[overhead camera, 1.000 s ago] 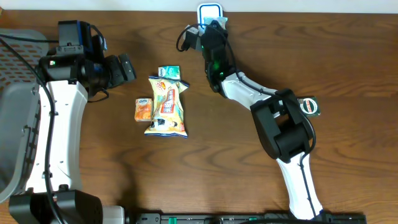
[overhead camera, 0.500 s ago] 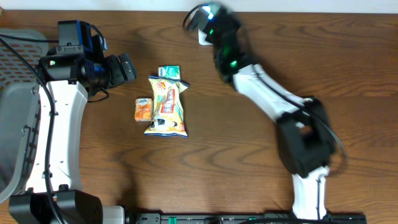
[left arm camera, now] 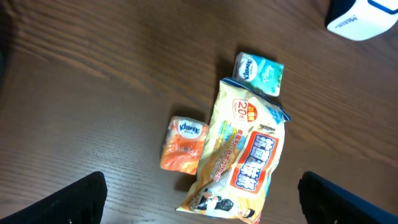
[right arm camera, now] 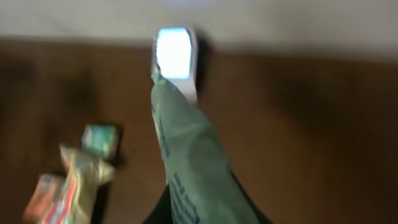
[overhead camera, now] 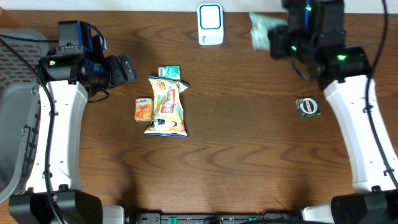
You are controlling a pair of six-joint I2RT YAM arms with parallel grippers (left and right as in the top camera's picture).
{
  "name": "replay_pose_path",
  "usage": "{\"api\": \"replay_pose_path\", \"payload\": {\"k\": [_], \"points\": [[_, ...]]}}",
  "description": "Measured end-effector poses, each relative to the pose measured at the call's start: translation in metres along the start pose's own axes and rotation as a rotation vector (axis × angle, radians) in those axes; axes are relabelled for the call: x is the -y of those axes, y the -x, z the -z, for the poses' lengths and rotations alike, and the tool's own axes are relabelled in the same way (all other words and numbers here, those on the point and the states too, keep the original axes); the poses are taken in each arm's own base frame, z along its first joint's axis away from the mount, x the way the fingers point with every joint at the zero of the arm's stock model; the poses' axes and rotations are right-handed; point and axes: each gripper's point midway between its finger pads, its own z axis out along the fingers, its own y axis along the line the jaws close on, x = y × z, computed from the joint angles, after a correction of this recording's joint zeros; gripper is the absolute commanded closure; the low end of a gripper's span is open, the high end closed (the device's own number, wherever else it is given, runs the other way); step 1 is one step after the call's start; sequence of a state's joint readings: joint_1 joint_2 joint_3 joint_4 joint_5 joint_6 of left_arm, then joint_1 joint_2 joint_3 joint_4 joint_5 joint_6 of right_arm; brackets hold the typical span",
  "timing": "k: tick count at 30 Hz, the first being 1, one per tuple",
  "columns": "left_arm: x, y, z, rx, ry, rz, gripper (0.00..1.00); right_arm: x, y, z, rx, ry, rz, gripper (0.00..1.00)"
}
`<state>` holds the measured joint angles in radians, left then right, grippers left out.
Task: Scan the item barcode
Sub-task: 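Carry the mint pack right and drop it near the tin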
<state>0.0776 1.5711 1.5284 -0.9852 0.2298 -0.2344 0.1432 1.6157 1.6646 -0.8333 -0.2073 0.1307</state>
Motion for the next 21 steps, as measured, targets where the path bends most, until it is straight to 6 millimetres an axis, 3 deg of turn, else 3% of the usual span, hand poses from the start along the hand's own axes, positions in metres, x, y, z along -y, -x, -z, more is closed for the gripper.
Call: {"api": "replay_pose_path", "payload": {"k": [6, 15, 16, 17, 19, 21], "points": [[0.0, 0.0, 0.0, 0.0, 0.0, 0.0, 0.02, 0.053, -0.06, -0.001, -0.219, -0.082, -0.21, 0.99], [0.0, 0.0, 0.0, 0.0, 0.0, 0.0, 0.02, 0.161, -0.136, -0.054, -0.356, -0.227, -0.479, 0.99], [0.0, 0.0, 0.0, 0.0, 0.0, 0.0, 0.02, 0.171, -0.142, -0.056, -0.363, -0.245, -0.496, 0.95], [0.0, 0.0, 0.0, 0.0, 0.0, 0.0, 0.02, 0.177, -0.145, -0.057, -0.368, -0.257, -0.507, 0.8], [0.0, 0.0, 0.0, 0.0, 0.0, 0.0, 0.02, 0.197, -0.153, -0.061, -0.375, -0.292, -0.547, 0.63], [0.0, 0.0, 0.0, 0.0, 0.0, 0.0, 0.02, 0.204, -0.155, -0.061, -0.372, -0.307, -0.558, 0.38]]}}
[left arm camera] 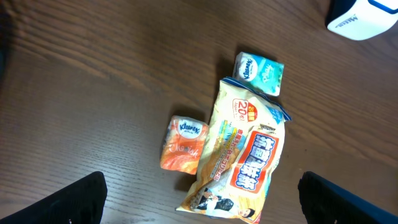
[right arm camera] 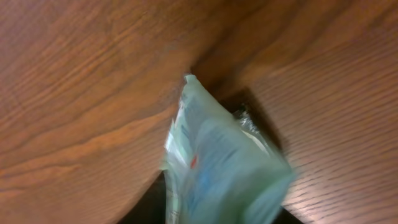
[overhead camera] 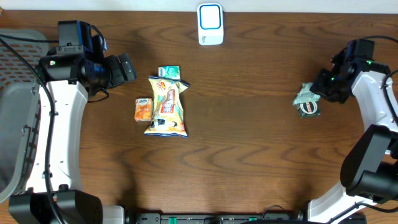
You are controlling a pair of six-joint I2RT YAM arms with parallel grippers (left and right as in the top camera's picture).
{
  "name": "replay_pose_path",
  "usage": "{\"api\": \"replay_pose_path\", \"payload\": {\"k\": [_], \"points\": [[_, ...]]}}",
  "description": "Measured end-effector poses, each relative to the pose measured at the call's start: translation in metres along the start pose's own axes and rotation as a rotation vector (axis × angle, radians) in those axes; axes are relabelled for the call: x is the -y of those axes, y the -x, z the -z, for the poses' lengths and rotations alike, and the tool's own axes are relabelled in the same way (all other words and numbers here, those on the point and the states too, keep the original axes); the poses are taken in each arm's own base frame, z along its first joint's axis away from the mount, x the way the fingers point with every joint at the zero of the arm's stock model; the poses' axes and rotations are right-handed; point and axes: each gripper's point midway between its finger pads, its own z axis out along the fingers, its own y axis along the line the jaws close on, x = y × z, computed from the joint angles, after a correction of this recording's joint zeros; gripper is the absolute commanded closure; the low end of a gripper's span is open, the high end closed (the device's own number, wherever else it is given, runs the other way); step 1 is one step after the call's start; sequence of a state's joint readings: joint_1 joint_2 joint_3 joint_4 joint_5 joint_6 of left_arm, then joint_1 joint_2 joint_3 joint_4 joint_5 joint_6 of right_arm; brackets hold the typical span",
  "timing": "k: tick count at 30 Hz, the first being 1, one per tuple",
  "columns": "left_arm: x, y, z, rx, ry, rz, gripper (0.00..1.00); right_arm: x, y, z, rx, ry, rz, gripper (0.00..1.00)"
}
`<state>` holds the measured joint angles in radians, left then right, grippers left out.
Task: Scan the item barcode
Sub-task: 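Carry the mint pack right and drop it near the tin, then reach the right gripper to the yellow wipes bag and grasp it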
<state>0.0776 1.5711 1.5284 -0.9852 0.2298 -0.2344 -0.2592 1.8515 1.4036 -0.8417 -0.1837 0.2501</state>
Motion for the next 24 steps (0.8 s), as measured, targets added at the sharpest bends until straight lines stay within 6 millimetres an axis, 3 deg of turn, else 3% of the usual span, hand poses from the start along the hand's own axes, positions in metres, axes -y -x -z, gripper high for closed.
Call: {"api": "replay_pose_path", "payload": {"k": [1, 3, 4, 7, 10, 13, 16, 20, 21, 22, 23, 24], "points": [[0.0, 0.0, 0.0, 0.0, 0.0, 0.0, 0.02, 0.0, 0.001, 0.0, 0.004, 0.0, 0.0, 0.26], [0.0, 0.0, 0.0, 0.0, 0.0, 0.0, 0.02, -0.001, 0.001, 0.0, 0.002, 0.007, 0.011, 0.14], [0.0, 0.0, 0.0, 0.0, 0.0, 0.0, 0.02, -0.002, -0.002, 0.0, -0.009, 0.015, 0.017, 0.01], [0.0, 0.0, 0.0, 0.0, 0.0, 0.0, 0.02, -0.007, -0.012, 0.005, -0.059, 0.039, 0.036, 0.01], [0.0, 0.0, 0.0, 0.0, 0.0, 0.0, 0.02, -0.024, -0.011, 0.024, -0.082, 0.058, 0.091, 0.01], [0.0, 0.0, 0.0, 0.0, 0.0, 0.0, 0.02, -0.056, -0.004, 0.051, -0.062, 0.089, 0.178, 0.01], [0.0, 0.0, 0.0, 0.0, 0.0, 0.0, 0.02, -0.097, -0.002, 0.063, -0.023, 0.158, 0.259, 0.01], [0.0, 0.0, 0.0, 0.0, 0.0, 0.0, 0.02, -0.157, -0.012, 0.059, 0.006, 0.309, 0.337, 0.01], [0.0, 0.0, 0.0, 0.0, 0.0, 0.0, 0.02, -0.18, -0.019, 0.055, 0.016, 0.374, 0.361, 0.01], [0.0, 0.0, 0.0, 0.0, 0.0, 0.0, 0.02, -0.188, -0.022, 0.053, 0.019, 0.394, 0.371, 0.01], [0.0, 0.0, 0.0, -0.001, 0.0, 0.0, 0.02, -0.214, -0.037, 0.045, 0.015, 0.462, 0.398, 0.01], [0.0, 0.0, 0.0, 0.0, 0.0, 0.0, 0.02, -0.226, -0.044, 0.039, 0.016, 0.492, 0.409, 0.01]]}}
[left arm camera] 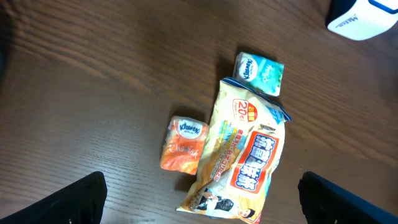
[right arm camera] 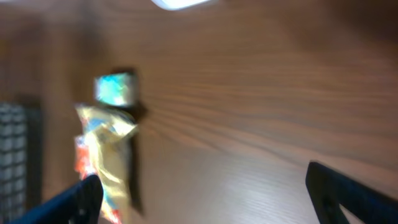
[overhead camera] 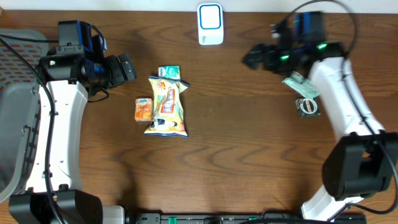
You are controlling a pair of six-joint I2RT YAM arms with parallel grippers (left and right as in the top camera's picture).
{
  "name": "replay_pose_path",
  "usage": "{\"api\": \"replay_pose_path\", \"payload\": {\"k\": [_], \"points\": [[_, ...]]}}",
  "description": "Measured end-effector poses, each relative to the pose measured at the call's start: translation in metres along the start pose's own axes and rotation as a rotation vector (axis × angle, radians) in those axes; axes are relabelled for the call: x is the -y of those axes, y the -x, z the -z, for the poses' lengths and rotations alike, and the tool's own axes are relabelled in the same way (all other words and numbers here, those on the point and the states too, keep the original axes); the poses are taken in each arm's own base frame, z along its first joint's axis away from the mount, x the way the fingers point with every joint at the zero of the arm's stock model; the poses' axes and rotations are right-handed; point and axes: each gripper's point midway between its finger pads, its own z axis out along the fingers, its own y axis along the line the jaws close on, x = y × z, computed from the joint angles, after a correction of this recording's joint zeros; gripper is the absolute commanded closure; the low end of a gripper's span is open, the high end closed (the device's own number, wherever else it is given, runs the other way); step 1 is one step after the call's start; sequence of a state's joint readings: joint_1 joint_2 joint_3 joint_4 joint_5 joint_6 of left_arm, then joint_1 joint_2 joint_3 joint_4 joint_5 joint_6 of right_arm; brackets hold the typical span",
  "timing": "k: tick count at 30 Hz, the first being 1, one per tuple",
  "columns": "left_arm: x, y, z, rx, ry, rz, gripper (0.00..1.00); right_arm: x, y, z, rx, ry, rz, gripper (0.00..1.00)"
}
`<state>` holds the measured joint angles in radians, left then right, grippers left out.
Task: Scan the item barcode
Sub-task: 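Reach the right gripper to the yellow wipes bag and grasp it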
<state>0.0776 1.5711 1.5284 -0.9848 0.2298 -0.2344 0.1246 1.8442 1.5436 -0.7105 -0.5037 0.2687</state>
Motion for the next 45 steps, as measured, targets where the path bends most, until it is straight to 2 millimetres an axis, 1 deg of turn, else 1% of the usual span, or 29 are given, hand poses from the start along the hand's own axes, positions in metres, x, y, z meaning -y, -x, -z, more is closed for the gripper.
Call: {"api": "replay_pose_path", "payload": {"k": [1, 3, 4, 5, 7, 9, 10, 11, 12, 14, 17, 18, 20, 22, 24, 27, 28, 31, 32, 33, 34, 35, 36, 37, 38, 39, 41, 43, 45], "points": [[0.0, 0.0, 0.0, -0.002, 0.001, 0.0, 0.02, -0.016, -0.007, -0.015, 0.002, 0.047, 0.015, 0.01], [0.0, 0.0, 0.0, -0.001, 0.0, 0.0, 0.02, -0.049, -0.028, -0.044, -0.01, 0.129, 0.047, 0.01], [0.0, 0.0, 0.0, 0.0, 0.001, 0.0, 0.02, -0.059, -0.035, -0.051, -0.018, 0.152, 0.056, 0.01], [0.0, 0.0, 0.0, 0.0, 0.0, 0.0, 0.02, -0.077, -0.047, -0.063, -0.025, 0.192, 0.081, 0.01], [0.0, 0.0, 0.0, -0.001, 0.0, 0.0, 0.02, -0.103, -0.065, -0.075, -0.05, 0.241, 0.109, 0.01], [0.0, 0.0, 0.0, 0.0, 0.0, 0.0, 0.02, -0.138, -0.076, -0.085, -0.047, 0.311, 0.148, 0.01], [0.0, 0.0, 0.0, 0.0, 0.0, 0.0, 0.02, -0.144, -0.08, -0.088, -0.051, 0.322, 0.153, 0.01], [0.0, 0.0, 0.0, 0.0, 0.0, 0.0, 0.02, -0.154, -0.088, -0.095, -0.067, 0.342, 0.151, 0.01], [0.0, 0.0, 0.0, 0.0, 0.0, 0.0, 0.02, -0.157, -0.094, -0.103, -0.086, 0.349, 0.144, 0.01], [0.0, 0.0, 0.0, 0.0, 0.0, 0.0, 0.02, -0.154, -0.107, -0.119, -0.129, 0.339, 0.124, 0.01], [0.0, 0.0, 0.0, 0.0, 0.0, 0.0, 0.02, -0.135, -0.134, -0.153, -0.22, 0.292, 0.072, 0.01], [0.0, 0.0, 0.0, 0.0, 0.0, 0.0, 0.02, -0.132, -0.138, -0.159, -0.234, 0.294, 0.063, 0.01], [0.0, 0.0, 0.0, 0.0, 0.0, 0.0, 0.02, -0.133, -0.139, -0.163, -0.235, 0.309, 0.063, 0.01], [0.0, 0.0, 0.0, 0.0, 0.0, 0.0, 0.02, -0.14, -0.135, -0.165, -0.22, 0.35, 0.073, 0.01], [0.0, 0.0, 0.0, 0.0, 0.0, 0.0, 0.02, -0.143, -0.136, -0.167, -0.22, 0.369, 0.074, 0.01], [0.0, 0.0, 0.0, 0.0, 0.0, 0.0, 0.02, -0.139, -0.146, -0.176, -0.252, 0.37, 0.063, 0.01], [0.0, 0.0, 0.0, 0.0, 0.0, 0.0, 0.02, -0.136, -0.155, -0.183, -0.278, 0.368, 0.055, 0.01], [0.0, 0.0, 0.0, -0.001, 0.0, 0.0, 0.02, -0.145, -0.159, -0.185, -0.294, 0.392, 0.058, 0.01], [0.0, 0.0, 0.0, 0.0, 0.0, 0.0, 0.02, -0.146, -0.16, -0.187, -0.296, 0.393, 0.055, 0.02], [0.0, 0.0, 0.0, -0.001, 0.0, 0.0, 0.02, -0.146, -0.161, -0.187, -0.301, 0.395, 0.047, 0.07], [0.0, 0.0, 0.0, 0.0, 0.0, 0.0, 0.02, -0.146, -0.161, -0.187, -0.3, 0.391, 0.042, 0.15], [0.0, 0.0, 0.0, 0.0, 0.0, 0.0, 0.02, -0.145, -0.161, -0.188, -0.303, 0.384, 0.033, 0.27], [0.0, 0.0, 0.0, 0.0, 0.0, 0.0, 0.02, -0.144, -0.162, -0.189, -0.305, 0.376, 0.023, 0.41], [0.0, 0.0, 0.0, -0.001, 0.0, 0.0, 0.02, -0.138, -0.164, -0.193, -0.312, 0.358, 0.009, 0.56], [0.0, 0.0, 0.0, 0.0, 0.0, 0.0, 0.02, -0.137, -0.165, -0.195, -0.312, 0.351, 0.006, 0.64], [0.0, 0.0, 0.0, 0.0, 0.0, 0.0, 0.02, -0.135, -0.166, -0.196, -0.315, 0.346, -0.001, 0.7], [0.0, 0.0, 0.0, 0.0, 0.0, 0.0, 0.02, -0.131, -0.168, -0.199, -0.32, 0.333, -0.009, 0.74], [0.0, 0.0, 0.0, 0.0, 0.0, 0.0, 0.02, -0.131, -0.168, -0.199, -0.321, 0.336, -0.007, 0.78], [0.0, 0.0, 0.0, 0.0, 0.0, 0.0, 0.02, -0.131, -0.168, -0.199, -0.32, 0.338, -0.002, 0.79]]}}
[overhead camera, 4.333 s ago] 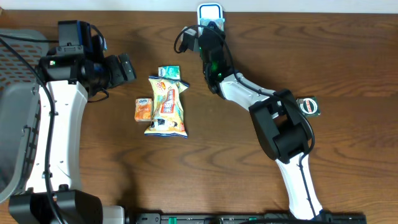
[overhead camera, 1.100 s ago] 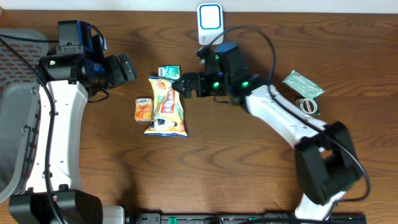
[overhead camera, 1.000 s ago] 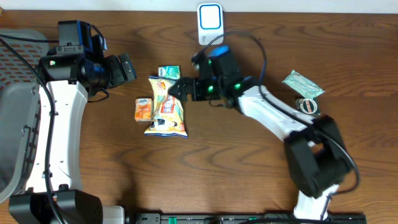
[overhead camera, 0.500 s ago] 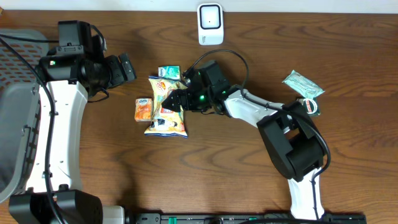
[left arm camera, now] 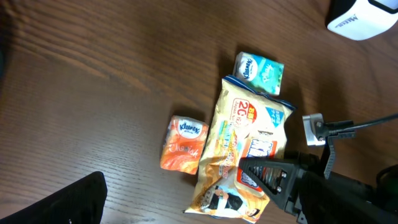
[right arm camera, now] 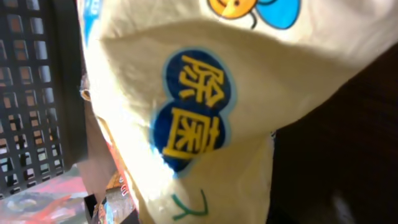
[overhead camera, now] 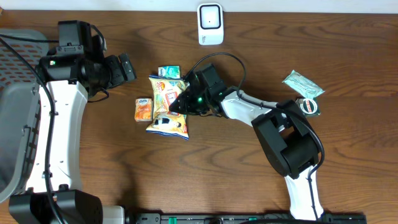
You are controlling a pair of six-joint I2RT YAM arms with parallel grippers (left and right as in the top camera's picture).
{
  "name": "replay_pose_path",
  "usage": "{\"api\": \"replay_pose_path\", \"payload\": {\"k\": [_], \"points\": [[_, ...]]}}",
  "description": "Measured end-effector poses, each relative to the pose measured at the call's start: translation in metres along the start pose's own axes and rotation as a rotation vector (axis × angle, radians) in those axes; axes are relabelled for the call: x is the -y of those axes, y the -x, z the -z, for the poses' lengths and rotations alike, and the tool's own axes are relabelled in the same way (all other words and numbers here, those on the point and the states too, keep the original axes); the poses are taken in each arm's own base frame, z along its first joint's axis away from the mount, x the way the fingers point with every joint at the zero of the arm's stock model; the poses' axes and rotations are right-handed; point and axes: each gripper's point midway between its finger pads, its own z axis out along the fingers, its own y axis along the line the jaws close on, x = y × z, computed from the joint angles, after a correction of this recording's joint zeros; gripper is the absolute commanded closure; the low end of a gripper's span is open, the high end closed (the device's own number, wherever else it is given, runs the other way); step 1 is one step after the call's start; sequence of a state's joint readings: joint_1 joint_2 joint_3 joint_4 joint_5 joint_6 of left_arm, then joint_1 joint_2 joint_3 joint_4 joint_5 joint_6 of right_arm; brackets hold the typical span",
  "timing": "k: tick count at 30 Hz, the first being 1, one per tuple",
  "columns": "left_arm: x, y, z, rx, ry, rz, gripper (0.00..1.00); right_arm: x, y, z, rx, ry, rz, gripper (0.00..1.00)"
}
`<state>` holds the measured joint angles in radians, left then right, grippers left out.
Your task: Scan the item barcode
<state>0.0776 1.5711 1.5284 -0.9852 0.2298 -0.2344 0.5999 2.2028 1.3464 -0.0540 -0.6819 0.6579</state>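
Observation:
The white barcode scanner [overhead camera: 210,23] stands at the table's far edge, its corner showing in the left wrist view [left arm camera: 367,15]. A yellow wipes pack [overhead camera: 166,106] lies creased at mid-left [left arm camera: 249,155]. My right gripper [overhead camera: 179,104] has reached across and is shut on the pack's right side; one black finger [left arm camera: 267,177] lies over it. The pack [right arm camera: 186,93] fills the right wrist view and hides the fingers there. My left gripper [overhead camera: 124,67] hangs open above the table, left of the pack, and holds nothing [left arm camera: 202,186].
A green tissue pack [overhead camera: 168,72] touches the wipes pack's far end and an orange tissue pack [overhead camera: 143,108] lies at its left. A green packet [overhead camera: 303,83] and a round dark item [overhead camera: 309,107] lie at the right. A grey basket [overhead camera: 12,93] sits at the left edge.
My right gripper was open in the air to the right of the scanner. It is now down at the yellow wipes pack and shut on it; the pack is creased and slightly shifted.
My right gripper held the green packet up near the scanner. Then it held the packet low at the right, by the round item. Then the packet lay there and the gripper was open. Now it grips the wipes pack. The left arm has stayed still.

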Motion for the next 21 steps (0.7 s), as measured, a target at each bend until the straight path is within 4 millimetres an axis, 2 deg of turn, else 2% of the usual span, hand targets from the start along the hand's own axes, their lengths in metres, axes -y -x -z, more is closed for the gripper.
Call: {"api": "replay_pose_path", "payload": {"k": [2, 4, 8, 10, 13, 17, 19, 21], "points": [[0.0, 0.0, 0.0, 0.0, 0.0, 0.0, 0.02, 0.0, 0.001, 0.001, 0.0, 0.003, 0.006, 0.84], [0.0, 0.0, 0.0, 0.0, 0.0, 0.0, 0.02, 0.0, 0.001, 0.003, -0.003, 0.01, 0.021, 0.84], [0.0, 0.0, 0.0, 0.0, 0.0, 0.0, 0.02, 0.001, 0.004, 0.025, 0.002, -0.023, 0.053, 0.91], [0.0, 0.0, 0.0, 0.0, 0.0, 0.0, 0.02, -0.001, 0.007, 0.049, 0.022, -0.074, 0.083, 0.99], [0.0, 0.0, 0.0, 0.0, 0.0, 0.0, 0.02, -0.011, 0.011, 0.086, 0.063, -0.163, 0.135, 0.99], [0.0, 0.0, 0.0, 0.001, 0.0, 0.0, 0.02, -0.031, 0.011, 0.146, 0.153, -0.337, 0.261, 0.99], [0.0, 0.0, 0.0, 0.0, 0.0, 0.0, 0.02, -0.025, 0.007, 0.173, 0.187, -0.498, 0.318, 0.99], [0.0, 0.0, 0.0, 0.0, 0.0, 0.0, 0.02, -0.012, 0.008, 0.188, 0.21, -0.654, 0.36, 0.99]]}}
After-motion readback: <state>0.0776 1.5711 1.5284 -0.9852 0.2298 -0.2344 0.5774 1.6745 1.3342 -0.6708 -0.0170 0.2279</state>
